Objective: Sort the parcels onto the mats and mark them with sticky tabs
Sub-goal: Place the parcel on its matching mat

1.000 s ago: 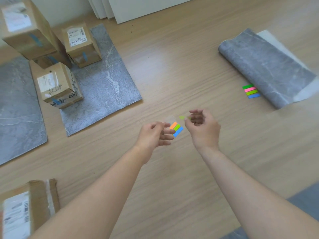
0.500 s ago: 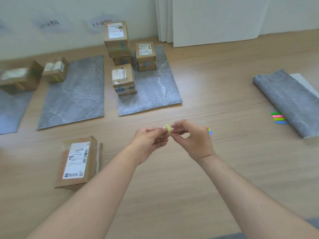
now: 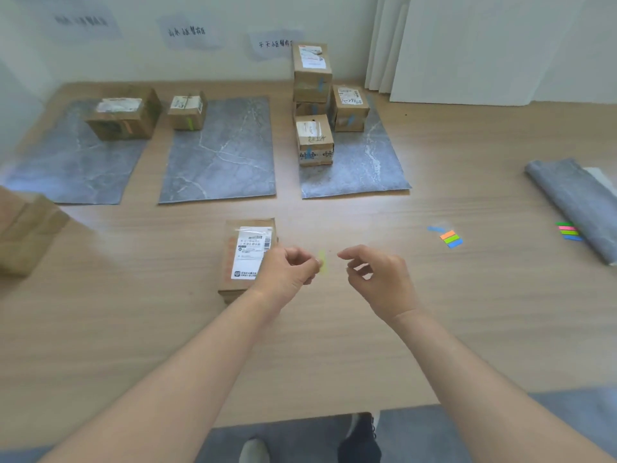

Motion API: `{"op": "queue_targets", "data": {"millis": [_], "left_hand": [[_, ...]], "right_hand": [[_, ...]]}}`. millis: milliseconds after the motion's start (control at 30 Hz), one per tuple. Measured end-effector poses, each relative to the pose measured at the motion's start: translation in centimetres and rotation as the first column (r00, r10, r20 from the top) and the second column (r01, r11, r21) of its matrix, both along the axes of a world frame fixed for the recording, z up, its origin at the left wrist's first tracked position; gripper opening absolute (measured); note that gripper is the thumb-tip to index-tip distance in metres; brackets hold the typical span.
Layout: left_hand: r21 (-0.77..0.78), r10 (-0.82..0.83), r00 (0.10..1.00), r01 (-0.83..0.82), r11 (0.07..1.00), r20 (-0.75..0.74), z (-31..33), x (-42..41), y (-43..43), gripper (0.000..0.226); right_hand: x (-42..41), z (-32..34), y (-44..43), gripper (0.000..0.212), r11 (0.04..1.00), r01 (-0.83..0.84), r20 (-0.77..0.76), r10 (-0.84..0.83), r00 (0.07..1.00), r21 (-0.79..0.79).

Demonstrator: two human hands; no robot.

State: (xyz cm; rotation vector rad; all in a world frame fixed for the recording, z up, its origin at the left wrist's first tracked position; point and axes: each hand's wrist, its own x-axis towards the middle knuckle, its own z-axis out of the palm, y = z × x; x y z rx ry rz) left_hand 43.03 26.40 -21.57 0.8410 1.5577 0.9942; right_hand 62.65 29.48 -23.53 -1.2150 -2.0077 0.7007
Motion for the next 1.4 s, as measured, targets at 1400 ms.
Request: {"op": "queue_targets", "data": {"millis": [1400], "left_hand": [[-0.025,0.324,0.83,-0.376,0.926,-0.454,-13.0,-11.8,-6.7,0.009]], "right_hand": [[-16.4,-11.1,-3.3,0.032,0.978,0.081,0.339,-0.143,0.93,0.191]]}}
